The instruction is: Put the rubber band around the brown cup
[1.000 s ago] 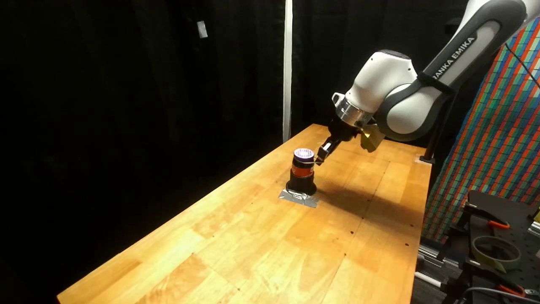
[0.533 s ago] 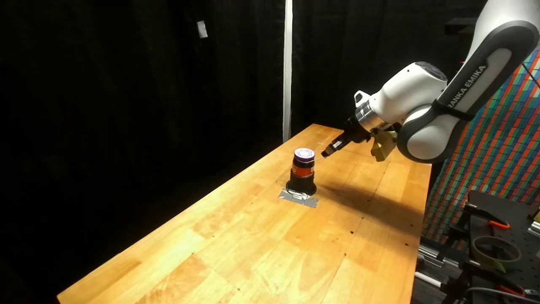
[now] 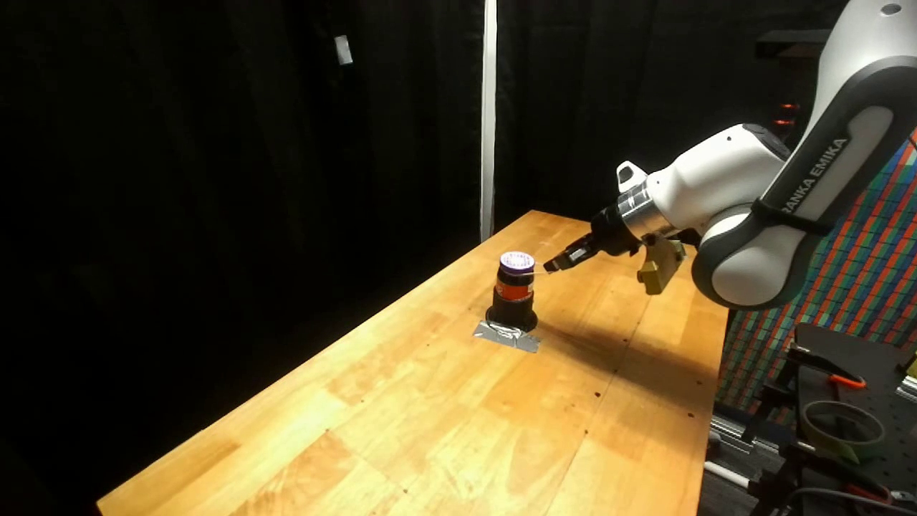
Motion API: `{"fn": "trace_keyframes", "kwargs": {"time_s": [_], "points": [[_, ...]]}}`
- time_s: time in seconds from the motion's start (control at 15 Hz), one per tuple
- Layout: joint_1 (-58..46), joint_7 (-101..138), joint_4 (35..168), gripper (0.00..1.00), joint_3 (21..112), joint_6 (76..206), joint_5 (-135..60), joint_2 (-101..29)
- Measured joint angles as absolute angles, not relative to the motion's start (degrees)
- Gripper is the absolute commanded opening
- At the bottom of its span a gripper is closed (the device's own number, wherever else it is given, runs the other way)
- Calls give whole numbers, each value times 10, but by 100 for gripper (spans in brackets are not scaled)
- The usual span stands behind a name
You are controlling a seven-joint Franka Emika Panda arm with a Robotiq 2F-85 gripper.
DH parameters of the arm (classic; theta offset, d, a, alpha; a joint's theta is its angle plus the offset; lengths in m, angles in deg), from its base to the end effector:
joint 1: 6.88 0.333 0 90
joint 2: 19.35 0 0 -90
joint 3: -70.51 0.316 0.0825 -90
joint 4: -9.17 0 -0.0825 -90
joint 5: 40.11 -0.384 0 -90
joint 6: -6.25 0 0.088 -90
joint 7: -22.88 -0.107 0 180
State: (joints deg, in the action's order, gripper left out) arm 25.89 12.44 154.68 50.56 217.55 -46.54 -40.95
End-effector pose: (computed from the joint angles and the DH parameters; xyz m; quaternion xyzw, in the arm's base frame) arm 0.4896 0.0955 0.2379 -0.9193 0.0016 -0.3931 0.0177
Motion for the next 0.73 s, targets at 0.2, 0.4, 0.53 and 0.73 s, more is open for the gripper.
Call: {"fn": "trace_keyframes", "kwargs": {"time_s": [0.2,0.4,0.53,0.73], "points": [[220,162,1552,0,572,2234,-539,-420],[176,176,1556,0,635,2286,-570,-432],[154,178,1558,28,664,2310,-573,-440],[128,181,1558,25,691,2309,-573,-446]]}}
